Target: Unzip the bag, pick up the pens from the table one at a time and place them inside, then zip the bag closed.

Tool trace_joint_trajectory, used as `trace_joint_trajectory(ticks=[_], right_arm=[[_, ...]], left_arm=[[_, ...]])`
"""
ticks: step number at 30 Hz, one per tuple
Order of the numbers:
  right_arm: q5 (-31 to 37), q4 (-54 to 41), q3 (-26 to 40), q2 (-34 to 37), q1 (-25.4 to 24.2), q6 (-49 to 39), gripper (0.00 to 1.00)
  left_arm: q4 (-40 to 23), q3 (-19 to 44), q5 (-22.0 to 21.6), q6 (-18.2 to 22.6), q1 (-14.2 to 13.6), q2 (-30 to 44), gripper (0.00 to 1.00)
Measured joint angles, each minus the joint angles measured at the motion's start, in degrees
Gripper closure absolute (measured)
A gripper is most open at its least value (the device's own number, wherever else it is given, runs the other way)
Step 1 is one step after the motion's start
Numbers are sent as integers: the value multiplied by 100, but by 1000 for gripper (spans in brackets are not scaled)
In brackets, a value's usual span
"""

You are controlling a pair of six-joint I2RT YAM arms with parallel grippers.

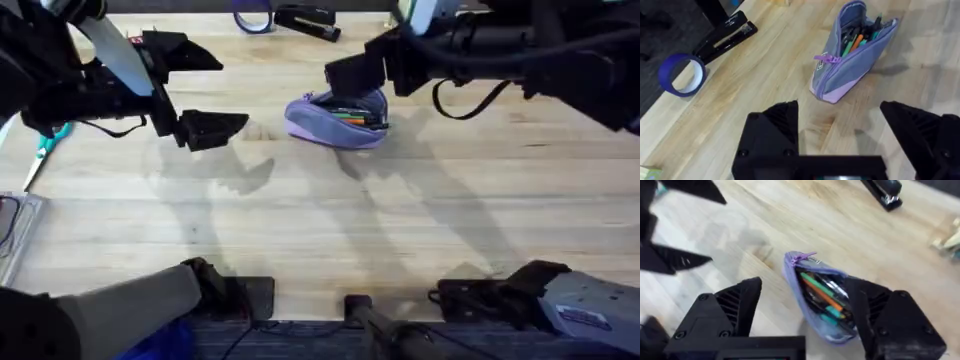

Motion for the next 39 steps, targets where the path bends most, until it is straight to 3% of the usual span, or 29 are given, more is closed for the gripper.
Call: trace_joint_trajectory(ticks=[8, 15, 21, 39], right_arm=[[-44, 0, 16, 0, 141, 1471, 6], [301, -431, 390, 0, 559, 1700, 5], [616, -1324, 940, 84, 579, 1730, 6], [695, -2781, 3006, 2044, 579, 1747, 6]], left_arm=[[15, 0, 0, 179, 0, 0, 7], [15, 0, 0, 201, 0, 0, 7], [15, 0, 0, 203, 0, 0, 7], [15, 0, 0, 203, 0, 0, 7]])
